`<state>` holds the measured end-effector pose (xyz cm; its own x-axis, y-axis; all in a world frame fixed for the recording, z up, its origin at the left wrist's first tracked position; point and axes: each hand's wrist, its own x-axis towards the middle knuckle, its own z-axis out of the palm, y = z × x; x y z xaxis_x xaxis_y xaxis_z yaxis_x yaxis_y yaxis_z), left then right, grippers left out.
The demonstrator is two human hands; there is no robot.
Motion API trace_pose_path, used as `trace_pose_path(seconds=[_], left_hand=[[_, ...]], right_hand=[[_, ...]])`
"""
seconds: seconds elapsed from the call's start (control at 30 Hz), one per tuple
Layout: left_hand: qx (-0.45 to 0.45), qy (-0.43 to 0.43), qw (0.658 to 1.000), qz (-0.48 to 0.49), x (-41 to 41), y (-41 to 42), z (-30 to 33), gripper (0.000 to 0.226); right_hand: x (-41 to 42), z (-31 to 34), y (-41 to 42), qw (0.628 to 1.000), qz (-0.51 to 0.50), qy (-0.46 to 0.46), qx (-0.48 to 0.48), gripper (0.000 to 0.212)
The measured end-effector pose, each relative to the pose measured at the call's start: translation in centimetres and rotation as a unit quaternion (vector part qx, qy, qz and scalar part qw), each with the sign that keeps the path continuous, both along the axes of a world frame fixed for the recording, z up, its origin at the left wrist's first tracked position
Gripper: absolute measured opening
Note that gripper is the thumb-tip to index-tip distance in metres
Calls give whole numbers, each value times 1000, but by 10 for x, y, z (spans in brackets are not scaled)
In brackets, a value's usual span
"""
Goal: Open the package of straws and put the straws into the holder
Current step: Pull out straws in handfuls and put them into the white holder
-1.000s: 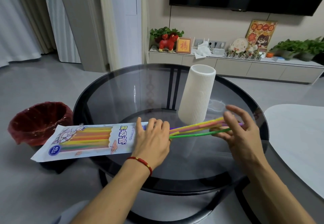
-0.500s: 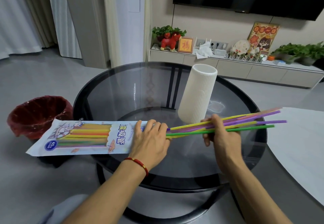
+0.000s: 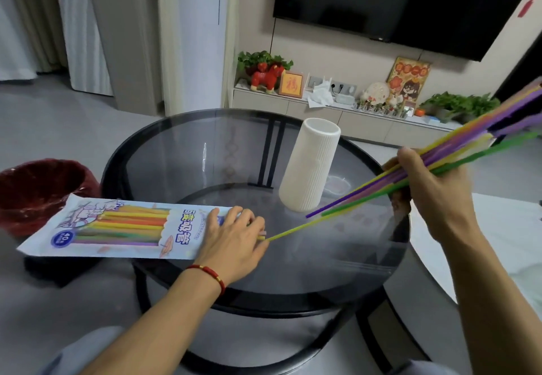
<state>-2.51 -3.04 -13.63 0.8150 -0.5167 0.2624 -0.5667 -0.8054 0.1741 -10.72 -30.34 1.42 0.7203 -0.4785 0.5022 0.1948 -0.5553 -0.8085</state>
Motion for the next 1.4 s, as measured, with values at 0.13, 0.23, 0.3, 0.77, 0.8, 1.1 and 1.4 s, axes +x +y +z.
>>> trace_pose_path(seconds=[0.13, 0.23, 0.3, 0.77, 0.8, 1.1, 1.4], left_hand=[[-1, 7, 1000, -5, 0, 0, 3, 16], [17, 15, 1000, 5, -1, 0, 5, 20], [27, 13, 999, 17, 1, -2, 4, 35], [-346, 259, 901, 33, -2, -33, 22, 23], [-327, 238, 914, 28, -2, -32, 22, 25], [-348, 187, 918, -18, 1, -31, 15, 29], [-416, 256, 872, -36, -9, -43, 19, 40]], right_hand=[[11, 43, 11, 995, 9, 11, -100, 34], [22, 59, 25, 987, 41, 33, -151, 33], [30, 63, 40, 981, 64, 45, -178, 32], [68, 28, 115, 967, 139, 70, -200, 31], [67, 27, 113, 968, 139, 68, -198, 31], [44, 47, 71, 963, 132, 80, -219, 28], [36, -5, 81, 928, 192, 190, -255, 18]])
